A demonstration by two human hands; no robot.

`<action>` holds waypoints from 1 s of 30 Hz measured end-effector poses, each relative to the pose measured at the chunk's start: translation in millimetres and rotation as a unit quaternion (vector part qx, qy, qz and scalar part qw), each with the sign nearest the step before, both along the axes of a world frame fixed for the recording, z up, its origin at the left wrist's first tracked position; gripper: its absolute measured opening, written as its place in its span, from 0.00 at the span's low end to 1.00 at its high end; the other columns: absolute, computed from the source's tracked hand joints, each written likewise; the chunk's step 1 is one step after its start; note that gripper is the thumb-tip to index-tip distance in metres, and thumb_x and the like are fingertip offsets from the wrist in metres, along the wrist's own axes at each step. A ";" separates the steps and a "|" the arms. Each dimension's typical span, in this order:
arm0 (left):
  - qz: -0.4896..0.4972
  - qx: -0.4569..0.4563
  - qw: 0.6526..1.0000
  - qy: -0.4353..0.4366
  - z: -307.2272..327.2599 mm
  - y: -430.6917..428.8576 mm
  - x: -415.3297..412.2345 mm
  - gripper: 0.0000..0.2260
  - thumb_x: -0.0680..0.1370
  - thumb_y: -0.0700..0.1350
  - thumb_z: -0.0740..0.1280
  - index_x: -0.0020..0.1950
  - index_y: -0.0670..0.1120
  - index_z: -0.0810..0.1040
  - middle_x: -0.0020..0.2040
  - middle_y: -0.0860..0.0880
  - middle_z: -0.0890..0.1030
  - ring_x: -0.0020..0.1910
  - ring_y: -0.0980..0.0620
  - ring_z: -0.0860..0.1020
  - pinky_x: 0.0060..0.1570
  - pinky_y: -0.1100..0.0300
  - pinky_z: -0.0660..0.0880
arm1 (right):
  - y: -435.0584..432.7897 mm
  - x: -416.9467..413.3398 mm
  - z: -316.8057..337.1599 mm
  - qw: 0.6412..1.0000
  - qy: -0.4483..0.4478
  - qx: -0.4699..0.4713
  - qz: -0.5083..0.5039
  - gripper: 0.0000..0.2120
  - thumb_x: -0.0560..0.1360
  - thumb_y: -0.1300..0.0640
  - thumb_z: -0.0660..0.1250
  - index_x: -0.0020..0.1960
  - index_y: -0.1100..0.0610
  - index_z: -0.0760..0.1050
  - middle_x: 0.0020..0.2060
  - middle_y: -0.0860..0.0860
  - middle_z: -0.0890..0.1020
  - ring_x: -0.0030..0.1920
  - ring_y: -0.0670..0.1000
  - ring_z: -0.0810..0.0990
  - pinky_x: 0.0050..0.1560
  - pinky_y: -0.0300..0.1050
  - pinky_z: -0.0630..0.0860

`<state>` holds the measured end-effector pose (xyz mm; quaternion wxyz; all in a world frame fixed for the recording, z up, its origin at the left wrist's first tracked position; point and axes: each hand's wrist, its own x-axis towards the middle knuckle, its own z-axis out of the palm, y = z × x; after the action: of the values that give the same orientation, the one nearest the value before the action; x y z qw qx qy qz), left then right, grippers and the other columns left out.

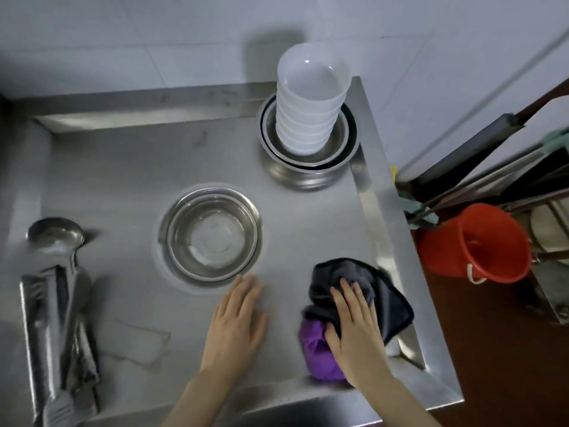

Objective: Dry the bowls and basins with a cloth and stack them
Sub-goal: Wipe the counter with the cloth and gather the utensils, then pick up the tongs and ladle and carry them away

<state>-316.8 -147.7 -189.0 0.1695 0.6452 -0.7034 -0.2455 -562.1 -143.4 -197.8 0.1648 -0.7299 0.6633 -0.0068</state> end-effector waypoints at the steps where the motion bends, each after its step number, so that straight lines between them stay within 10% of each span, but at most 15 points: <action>1: 0.023 0.002 1.000 0.003 4.1 8.3 11.5 0.22 0.78 0.52 0.62 0.70 0.47 0.73 0.73 0.50 0.69 0.75 0.48 0.64 0.72 0.54 0.60 | 8.7 0.3 1.3 1.000 0.005 0.013 0.021 0.30 0.73 0.46 0.58 0.74 0.55 0.67 0.74 0.54 0.69 0.74 0.57 0.64 0.72 0.58 0.60; 8: 0.160 -0.030 0.987 -0.013 32.6 55.4 104.1 0.22 0.76 0.52 0.60 0.67 0.44 0.74 0.67 0.46 0.73 0.69 0.43 0.70 0.71 0.59 0.59 | -51.7 21.8 8.0 0.996 0.038 0.054 0.063 0.34 0.70 0.44 0.55 0.73 0.56 0.66 0.72 0.56 0.71 0.72 0.60 0.68 0.68 0.65 0.69; 15: 0.326 -0.024 0.945 -0.026 46.7 71.2 197.8 0.22 0.72 0.38 0.73 0.65 0.41 0.75 0.67 0.44 0.74 0.67 0.43 0.71 0.66 0.50 0.68 | -97.4 90.3 42.0 0.986 0.162 0.049 -0.011 0.31 0.78 0.48 0.63 0.78 0.56 0.61 0.79 0.53 0.57 0.79 0.57 0.54 0.77 0.61 0.51; 20: 0.383 0.064 0.922 -0.009 42.1 82.2 243.8 0.33 0.69 0.43 0.77 0.72 0.42 0.69 0.70 0.41 0.70 0.70 0.41 0.66 0.69 0.47 0.64 | -36.7 207.4 45.7 0.997 -0.036 -0.029 0.063 0.29 0.59 0.64 0.78 0.60 0.62 0.79 0.64 0.62 0.77 0.61 0.67 0.77 0.64 0.60 0.72; 24: 0.391 0.161 0.902 0.088 44.3 81.5 253.6 0.46 0.67 0.50 0.78 0.78 0.54 0.54 0.71 0.45 0.63 0.70 0.42 0.66 0.65 0.49 0.68 | 3.5 316.7 59.0 0.977 -0.150 0.135 0.071 0.20 0.74 0.53 0.69 0.66 0.54 0.74 0.61 0.51 0.76 0.62 0.54 0.76 0.62 0.48 0.74; 30: 0.364 0.155 0.907 0.141 42.3 82.4 263.1 0.40 0.75 0.48 0.72 0.79 0.54 0.50 0.73 0.46 0.66 0.65 0.52 0.71 0.57 0.61 0.67 | 17.0 394.8 60.6 0.952 -0.193 0.239 0.000 0.23 0.80 0.48 0.64 0.72 0.53 0.67 0.64 0.50 0.76 0.62 0.50 0.76 0.62 0.43 0.72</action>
<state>-53.7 -65.4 -146.7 0.2423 0.8334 -0.3414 -0.3609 -167.3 -126.4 -137.1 0.4591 -0.6537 0.6015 0.0107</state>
